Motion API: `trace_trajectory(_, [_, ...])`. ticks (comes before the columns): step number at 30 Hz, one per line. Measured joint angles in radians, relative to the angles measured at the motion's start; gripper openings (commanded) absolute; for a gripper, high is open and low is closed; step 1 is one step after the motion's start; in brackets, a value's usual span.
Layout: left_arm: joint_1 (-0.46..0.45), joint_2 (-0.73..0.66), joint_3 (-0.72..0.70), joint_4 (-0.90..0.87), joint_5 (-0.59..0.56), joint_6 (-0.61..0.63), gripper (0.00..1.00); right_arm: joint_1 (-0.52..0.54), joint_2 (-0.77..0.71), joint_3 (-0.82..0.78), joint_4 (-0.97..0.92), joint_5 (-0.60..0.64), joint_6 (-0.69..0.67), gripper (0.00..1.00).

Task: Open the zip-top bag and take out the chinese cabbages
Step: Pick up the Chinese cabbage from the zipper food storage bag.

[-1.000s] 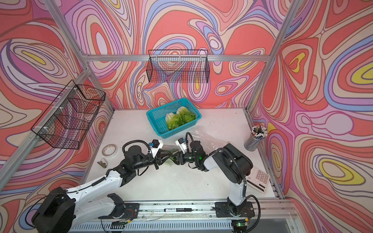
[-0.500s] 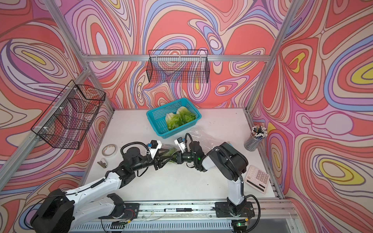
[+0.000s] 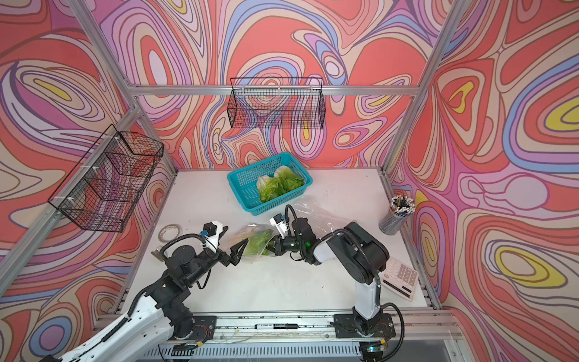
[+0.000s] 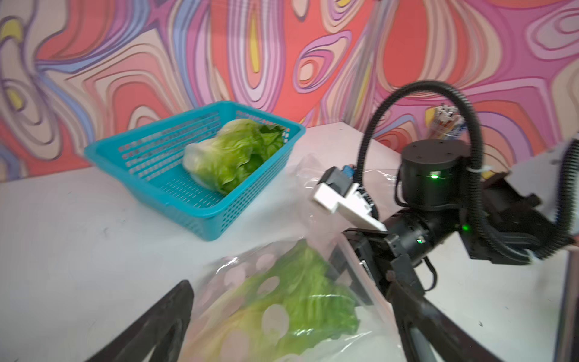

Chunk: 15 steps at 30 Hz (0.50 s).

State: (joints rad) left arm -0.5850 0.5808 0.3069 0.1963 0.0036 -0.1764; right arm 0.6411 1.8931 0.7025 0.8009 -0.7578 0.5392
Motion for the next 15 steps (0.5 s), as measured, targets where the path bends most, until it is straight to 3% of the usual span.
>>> trace_trajectory(4, [0.063,-0.018,0.000,-0.130,-0.097,-0.073,1.00,0.000,0.000,0.000,0.000,0.006,-0.004,0.00])
trace_trajectory(10, [0.211,0.051,0.007,-0.248,-0.086,-0.198,1.00,0.000,-0.006,0.000,-0.005,0.022,-0.016,0.00])
trace_trajectory(15, [0.246,0.129,0.016,-0.291,-0.039,-0.330,0.99,0.000,-0.013,0.000,-0.023,0.046,-0.037,0.00])
